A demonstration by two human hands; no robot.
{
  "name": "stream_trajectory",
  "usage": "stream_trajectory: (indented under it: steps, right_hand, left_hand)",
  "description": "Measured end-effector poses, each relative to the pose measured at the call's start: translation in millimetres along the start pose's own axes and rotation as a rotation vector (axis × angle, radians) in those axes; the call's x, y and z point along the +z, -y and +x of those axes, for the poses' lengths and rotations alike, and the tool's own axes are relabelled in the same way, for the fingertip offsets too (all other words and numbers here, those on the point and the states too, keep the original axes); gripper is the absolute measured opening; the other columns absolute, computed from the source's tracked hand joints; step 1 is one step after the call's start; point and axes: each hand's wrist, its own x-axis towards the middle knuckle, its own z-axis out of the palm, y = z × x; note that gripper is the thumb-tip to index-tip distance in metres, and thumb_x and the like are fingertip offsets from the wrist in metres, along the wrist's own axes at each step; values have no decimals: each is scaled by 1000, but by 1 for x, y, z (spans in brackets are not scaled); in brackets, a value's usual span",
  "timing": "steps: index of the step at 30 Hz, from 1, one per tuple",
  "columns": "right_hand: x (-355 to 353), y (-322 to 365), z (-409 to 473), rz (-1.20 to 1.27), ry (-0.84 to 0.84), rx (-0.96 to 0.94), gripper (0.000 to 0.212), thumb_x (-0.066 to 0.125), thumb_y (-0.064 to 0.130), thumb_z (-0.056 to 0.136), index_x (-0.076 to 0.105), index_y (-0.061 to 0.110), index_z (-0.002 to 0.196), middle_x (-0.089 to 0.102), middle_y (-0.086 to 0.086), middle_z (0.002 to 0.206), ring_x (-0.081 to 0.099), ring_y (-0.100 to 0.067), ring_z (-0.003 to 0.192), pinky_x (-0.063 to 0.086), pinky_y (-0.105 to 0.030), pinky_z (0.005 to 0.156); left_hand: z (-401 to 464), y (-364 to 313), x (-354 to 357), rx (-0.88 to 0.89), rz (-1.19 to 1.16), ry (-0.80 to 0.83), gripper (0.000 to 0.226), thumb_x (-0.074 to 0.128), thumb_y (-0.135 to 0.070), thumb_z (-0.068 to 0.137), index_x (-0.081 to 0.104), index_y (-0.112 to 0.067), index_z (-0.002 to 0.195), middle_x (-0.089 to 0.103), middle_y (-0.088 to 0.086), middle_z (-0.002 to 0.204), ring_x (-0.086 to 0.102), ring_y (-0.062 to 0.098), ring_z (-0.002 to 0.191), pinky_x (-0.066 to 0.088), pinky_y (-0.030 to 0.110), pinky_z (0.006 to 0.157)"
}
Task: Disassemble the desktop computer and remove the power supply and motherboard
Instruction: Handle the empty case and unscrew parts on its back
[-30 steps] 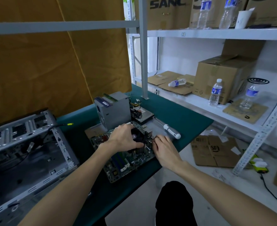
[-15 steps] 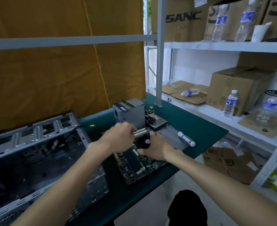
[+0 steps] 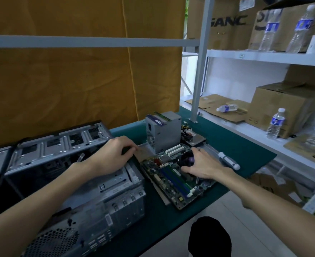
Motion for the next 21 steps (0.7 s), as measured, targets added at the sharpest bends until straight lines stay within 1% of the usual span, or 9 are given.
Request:
stream_trajectory:
  steps: [2,5,8,10,12,15,17,18,21]
  right_hand:
    - [-3,24,2,-21,-115,-45,82,60,64,90,33,18,152,41,-13,149,47,-36,133,46,-47,103]
    - [-15,85,3,236,-209,-221,62,54,57,97,45,19,146,52,-5,140,56,-23,121,50,-41,95]
    - [-28,153,0,450,-29,-297,77,54,66,93,38,18,151,49,-7,148,52,-24,129,46,-40,102]
    - [-31,191,-5,376,146,-258,93,58,68,90,23,18,160,37,-9,160,47,-28,138,45,-42,102]
    - [-26,217,-12,218,249,-187,92,58,54,95,11,13,163,40,-14,156,58,-30,122,51,-38,83]
    - [-13,233,-28,76,121,-118,77,54,19,98,10,-1,159,61,-20,126,63,-29,91,52,-39,66]
    - [-11,232,-37,70,32,-143,52,53,8,95,39,-3,143,64,-19,108,60,-28,82,45,-37,56]
    - [-13,232,-40,91,14,-162,31,53,6,93,53,-1,123,64,-18,100,61,-29,79,44,-38,55]
    - [-15,230,-46,132,-25,-173,9,52,5,91,60,1,93,63,-16,85,59,-31,67,41,-37,53]
  left_hand:
    - [-3,26,-5,-8,23,-54,23,51,-21,105,70,-25,116,60,-11,114,56,1,102,45,19,88]
    - [-7,55,-14,-8,95,-167,24,53,-9,102,68,-21,117,57,-8,113,55,14,105,46,28,90]
    - [-13,74,-19,-14,152,-249,34,62,-1,92,62,-19,121,56,-1,116,54,22,107,50,39,92]
    - [-15,88,-23,-92,141,-199,46,67,-5,89,54,-18,131,52,4,125,53,26,116,49,44,99]
    - [-19,99,-27,-174,150,-118,53,73,-17,89,51,-19,137,51,6,130,52,27,122,47,44,104]
    - [-25,111,-32,-103,218,-87,47,73,-15,89,60,-22,133,54,3,126,53,27,118,47,41,100]
    - [-30,112,-33,-13,270,-93,52,69,-6,88,59,-22,136,55,5,125,53,29,116,46,42,98]
    - [-31,112,-33,35,298,-91,56,67,-4,88,57,-23,140,54,5,126,53,30,114,46,43,98]
    - [-32,108,-26,106,363,-72,65,66,-16,91,44,-24,152,52,3,133,48,28,115,42,41,101]
